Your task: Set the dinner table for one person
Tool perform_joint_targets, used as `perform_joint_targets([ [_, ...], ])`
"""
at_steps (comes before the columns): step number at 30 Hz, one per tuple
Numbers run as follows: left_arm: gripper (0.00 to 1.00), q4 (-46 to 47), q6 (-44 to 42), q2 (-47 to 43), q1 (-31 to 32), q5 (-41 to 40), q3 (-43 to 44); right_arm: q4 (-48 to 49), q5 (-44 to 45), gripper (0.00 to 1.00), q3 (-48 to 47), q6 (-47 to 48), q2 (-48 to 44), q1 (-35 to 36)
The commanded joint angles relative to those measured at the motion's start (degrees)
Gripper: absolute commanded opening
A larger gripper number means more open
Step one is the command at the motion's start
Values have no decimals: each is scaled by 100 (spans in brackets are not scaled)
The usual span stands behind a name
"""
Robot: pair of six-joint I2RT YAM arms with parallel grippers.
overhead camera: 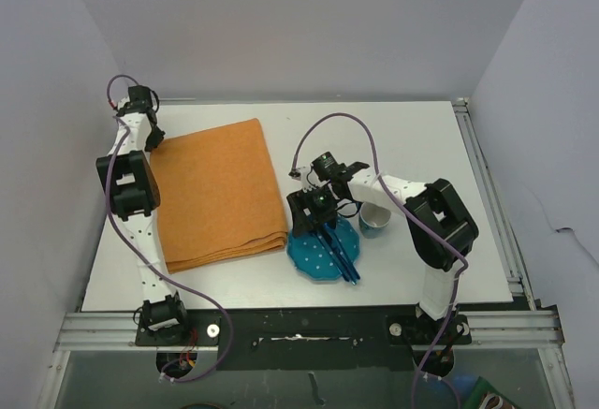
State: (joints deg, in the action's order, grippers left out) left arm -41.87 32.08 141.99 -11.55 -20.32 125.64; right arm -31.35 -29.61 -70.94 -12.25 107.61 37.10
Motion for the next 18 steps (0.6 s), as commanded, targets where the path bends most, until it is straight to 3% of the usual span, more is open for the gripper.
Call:
perform_joint_targets([
  [1,5,232,-114,-543,-230,-61,-166,171,61,72,19,47,216,20],
  [2,0,254,-102,-556,-240,-34,-159,186,68,72,51,35,185,25],
  [10,0,470,-22,-807,-205,174,-464,232,51,72,207,7,58,30],
  [18,0,321,-51,-1323,217,216,-506,339,-25,71,230,-41,23,67],
])
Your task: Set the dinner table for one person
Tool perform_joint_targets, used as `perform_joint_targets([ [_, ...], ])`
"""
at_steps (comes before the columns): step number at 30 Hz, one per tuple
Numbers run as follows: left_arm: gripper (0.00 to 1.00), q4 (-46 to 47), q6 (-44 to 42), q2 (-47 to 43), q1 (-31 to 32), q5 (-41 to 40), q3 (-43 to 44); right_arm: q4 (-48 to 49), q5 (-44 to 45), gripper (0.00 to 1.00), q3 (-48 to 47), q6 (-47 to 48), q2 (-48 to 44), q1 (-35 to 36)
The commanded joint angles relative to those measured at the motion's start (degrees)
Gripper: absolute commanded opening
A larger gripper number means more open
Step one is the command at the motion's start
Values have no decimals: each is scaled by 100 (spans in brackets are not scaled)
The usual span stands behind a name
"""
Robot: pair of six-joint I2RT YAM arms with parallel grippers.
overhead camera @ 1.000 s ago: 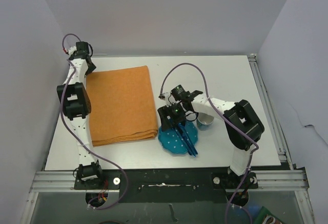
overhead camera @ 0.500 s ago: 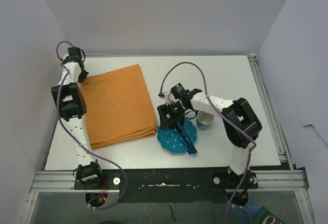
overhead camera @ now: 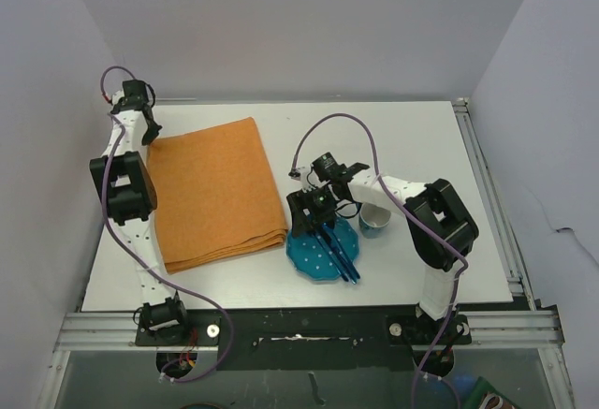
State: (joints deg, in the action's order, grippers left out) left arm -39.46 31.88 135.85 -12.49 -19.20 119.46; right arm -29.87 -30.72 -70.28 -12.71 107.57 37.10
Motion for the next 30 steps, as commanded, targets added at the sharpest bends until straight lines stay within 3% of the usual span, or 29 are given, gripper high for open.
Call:
perform_joint_targets([
  [1,0,64,-47,-790,421,86,113,201,77,71,154,1,35,75],
  [9,0,-92,-3,-1105,1563,55,456,244,40,70,3,-72,71,210],
  [20,0,-729,472,31,2865,129,2647,346,119,70,155,-242,-130,445],
  [30,0,-276,1082,-30,3286,591,1978,414,169,70,318,-294,-305,489],
])
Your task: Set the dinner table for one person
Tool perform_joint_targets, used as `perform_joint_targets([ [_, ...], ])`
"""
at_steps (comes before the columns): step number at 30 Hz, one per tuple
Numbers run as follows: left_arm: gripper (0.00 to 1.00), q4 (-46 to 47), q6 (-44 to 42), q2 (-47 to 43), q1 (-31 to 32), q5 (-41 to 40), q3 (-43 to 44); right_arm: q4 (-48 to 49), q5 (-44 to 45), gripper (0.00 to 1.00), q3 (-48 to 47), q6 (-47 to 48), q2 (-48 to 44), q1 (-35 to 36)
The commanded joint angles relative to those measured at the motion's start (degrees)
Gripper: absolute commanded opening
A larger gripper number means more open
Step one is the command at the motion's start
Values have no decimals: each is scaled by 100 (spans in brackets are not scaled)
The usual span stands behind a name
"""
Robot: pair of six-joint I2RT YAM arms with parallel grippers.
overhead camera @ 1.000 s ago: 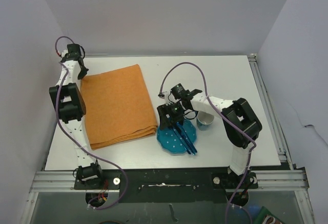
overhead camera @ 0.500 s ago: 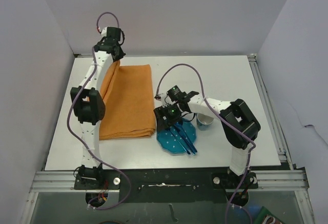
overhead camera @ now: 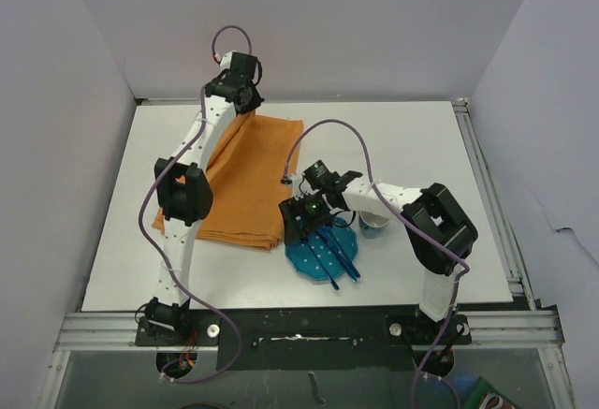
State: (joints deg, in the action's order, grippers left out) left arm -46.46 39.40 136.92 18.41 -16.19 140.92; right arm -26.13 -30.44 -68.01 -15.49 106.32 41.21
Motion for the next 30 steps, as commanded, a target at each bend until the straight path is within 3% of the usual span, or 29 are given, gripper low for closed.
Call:
perform_joint_targets([
  [1,0,488,362,-161,250,321,-193,31,158,70,74,-16,-180,80],
  [8,0,470,488,-158,547,417,44,-134,403,70,-114,17,-276,98],
  [20,0,503,684,-105,829,500,-154,-1090,301,71,-2370,217,-133,210],
  [26,0,703,839,-206,942,710,-354,-597,-38,72,-2695,21,252,212],
  [30,0,629,583,-377,989,861,-512,127,-564,73,-2346,-168,235,205],
])
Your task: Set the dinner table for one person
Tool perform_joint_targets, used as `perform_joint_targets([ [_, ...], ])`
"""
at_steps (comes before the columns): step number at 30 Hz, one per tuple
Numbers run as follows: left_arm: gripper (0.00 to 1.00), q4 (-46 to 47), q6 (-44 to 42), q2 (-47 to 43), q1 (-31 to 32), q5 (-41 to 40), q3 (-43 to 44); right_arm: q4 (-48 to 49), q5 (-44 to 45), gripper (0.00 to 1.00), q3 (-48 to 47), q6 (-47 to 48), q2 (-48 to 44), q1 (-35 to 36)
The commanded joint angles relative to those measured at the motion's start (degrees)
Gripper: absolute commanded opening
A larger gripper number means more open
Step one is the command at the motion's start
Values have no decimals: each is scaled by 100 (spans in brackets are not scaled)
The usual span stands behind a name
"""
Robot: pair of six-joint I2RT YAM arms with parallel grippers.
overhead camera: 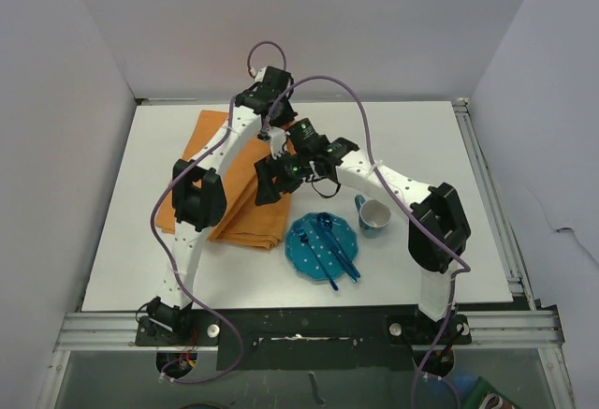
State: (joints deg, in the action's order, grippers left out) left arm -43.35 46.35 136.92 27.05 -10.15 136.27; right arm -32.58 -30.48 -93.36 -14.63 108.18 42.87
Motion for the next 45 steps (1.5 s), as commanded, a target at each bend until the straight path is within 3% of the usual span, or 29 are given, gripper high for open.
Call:
perform_joint_targets([
  [1,0,292,-353,-402,125,366,-17,927,-654,73,295,-321,26,27],
  [7,0,-38,-1470,-762,127,437,40,2418,-1856,74,1196,-1231,-77,-156],
  [14,0,-449,-1722,-1117,133,748,599,4550,-2186,79,2203,-2323,258,-261],
  [20,0,-528,-1676,-1293,103,1178,758,5617,-2569,79,1719,-3085,1262,-288],
  [26,0,-700,-1692,-1317,76,1156,781,7625,-3018,79,1708,-4368,1771,-270],
  [30,0,-770,-1723,-1322,55,1003,769,7277,-2977,79,1896,-4150,1571,-262],
  [35,0,-673,-1620,-1335,70,1027,669,5352,-2334,79,1555,-2753,1391,-150],
  [38,0,-666,-1602,-1330,94,1043,628,4659,-1913,79,1232,-2368,1472,-4],
  [45,0,-725,-1662,-1439,133,944,467,4829,-1653,68,918,-2523,1801,272],
])
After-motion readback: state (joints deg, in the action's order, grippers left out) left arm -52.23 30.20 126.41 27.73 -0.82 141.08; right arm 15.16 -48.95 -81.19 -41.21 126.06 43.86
